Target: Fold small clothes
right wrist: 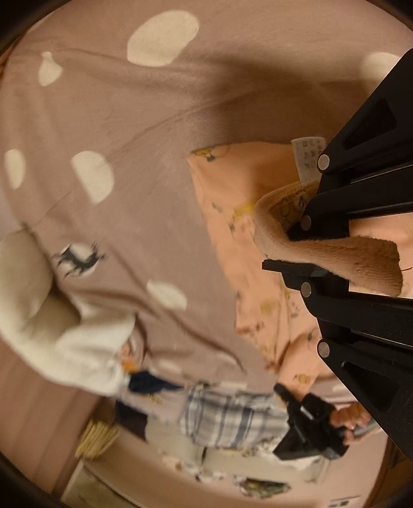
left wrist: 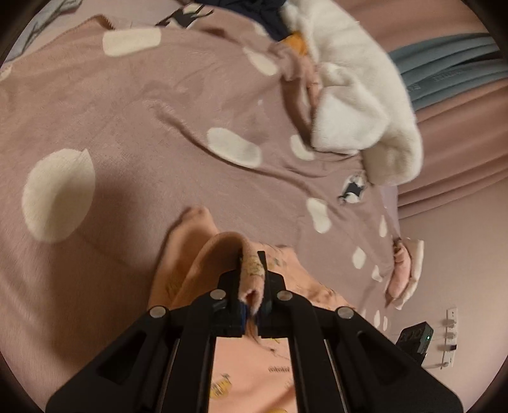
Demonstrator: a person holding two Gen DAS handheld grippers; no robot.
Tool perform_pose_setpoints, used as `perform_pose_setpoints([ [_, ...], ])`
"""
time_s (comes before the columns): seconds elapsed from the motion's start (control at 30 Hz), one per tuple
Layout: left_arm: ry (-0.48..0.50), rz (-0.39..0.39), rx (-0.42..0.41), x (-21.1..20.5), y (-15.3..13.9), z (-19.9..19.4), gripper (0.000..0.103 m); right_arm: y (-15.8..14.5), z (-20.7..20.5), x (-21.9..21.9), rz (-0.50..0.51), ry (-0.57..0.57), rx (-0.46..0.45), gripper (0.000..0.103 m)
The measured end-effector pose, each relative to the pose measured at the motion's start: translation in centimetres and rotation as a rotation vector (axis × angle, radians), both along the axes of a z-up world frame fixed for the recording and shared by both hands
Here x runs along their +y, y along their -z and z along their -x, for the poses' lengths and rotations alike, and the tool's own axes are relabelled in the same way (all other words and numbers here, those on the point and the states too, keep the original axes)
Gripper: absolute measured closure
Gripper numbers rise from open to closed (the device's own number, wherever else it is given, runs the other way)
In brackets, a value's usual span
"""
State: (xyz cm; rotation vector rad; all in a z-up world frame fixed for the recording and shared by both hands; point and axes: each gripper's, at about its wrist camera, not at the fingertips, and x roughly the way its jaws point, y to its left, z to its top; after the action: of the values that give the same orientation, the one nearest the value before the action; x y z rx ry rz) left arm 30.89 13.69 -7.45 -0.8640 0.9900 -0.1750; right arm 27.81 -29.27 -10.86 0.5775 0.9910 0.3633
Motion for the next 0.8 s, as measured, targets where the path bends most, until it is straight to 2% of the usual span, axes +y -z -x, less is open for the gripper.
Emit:
perform_pose_setpoints([
  [0.03,-0.007,-0.002,0.002,0.3,0.3,-0.4,0.099,0.6,-0.3,-0.1,-0.01,0.0,0.008,0.102],
  [0.1,-0.033,0.003,-0.006,1.1,0.8,-0.8,0.089,1.9,-0.7,-0.6,-0.038,-0.008,0.021,0.097],
  [0.13,-0.048,0.018,-0.001,1.6,0.9,-0.9,0.072,2.3,-0.7,-0.9,-0.042,-0.009,0.033,0.096],
  [0.17,-0.057,0.04,0.006,2.0,1.0,-0.8,0.047,2.5,-0.6,-1.3,-0.049,-0.009,0.04,0.094],
  [0.23,-0.076,0.079,0.032,2.7,1.0,-0.6,0.027,1.6,-0.2,-2.2,-0.061,-0.005,0.011,0.078],
  [0.3,-0.074,0.069,0.044,3.1,0.5,-0.1,0.025,0.1,0.4,-2.7,-0.056,0.026,-0.057,0.025],
  [0.33,-0.07,0.049,0.036,3.1,0.1,0.2,0.021,-0.5,0.7,-3.0,-0.072,0.047,-0.093,0.017],
  [0.37,-0.062,0.016,0.023,2.9,-0.5,0.8,0.015,-1.4,1.8,-3.5,-0.109,0.07,-0.14,0.014],
  [0.43,-0.039,-0.066,0.022,2.3,-1.0,1.4,0.009,-2.8,2.9,-3.3,-0.159,0.048,-0.209,0.014],
  [0.53,0.004,-0.166,-0.032,1.4,-1.0,2.0,0.009,-4.8,4.8,-1.7,-0.25,-0.09,-0.271,0.009],
  [0.6,0.021,-0.217,-0.017,0.9,-0.6,1.9,0.009,-5.2,5.3,0.7,-0.295,-0.214,-0.263,0.006],
  [0.67,0.06,-0.215,-0.001,0.6,-0.2,1.7,0.009,-4.8,5.4,3.5,-0.315,-0.301,-0.242,0.006],
  [0.73,0.12,-0.192,0.018,0.3,0.0,1.6,0.009,-3.7,4.9,6.6,-0.293,-0.365,-0.21,0.006],
  [0.8,0.16,-0.156,0.009,0.2,-0.6,1.8,0.009,-1.7,4.2,9.5,-0.261,-0.419,-0.11,0.006],
])
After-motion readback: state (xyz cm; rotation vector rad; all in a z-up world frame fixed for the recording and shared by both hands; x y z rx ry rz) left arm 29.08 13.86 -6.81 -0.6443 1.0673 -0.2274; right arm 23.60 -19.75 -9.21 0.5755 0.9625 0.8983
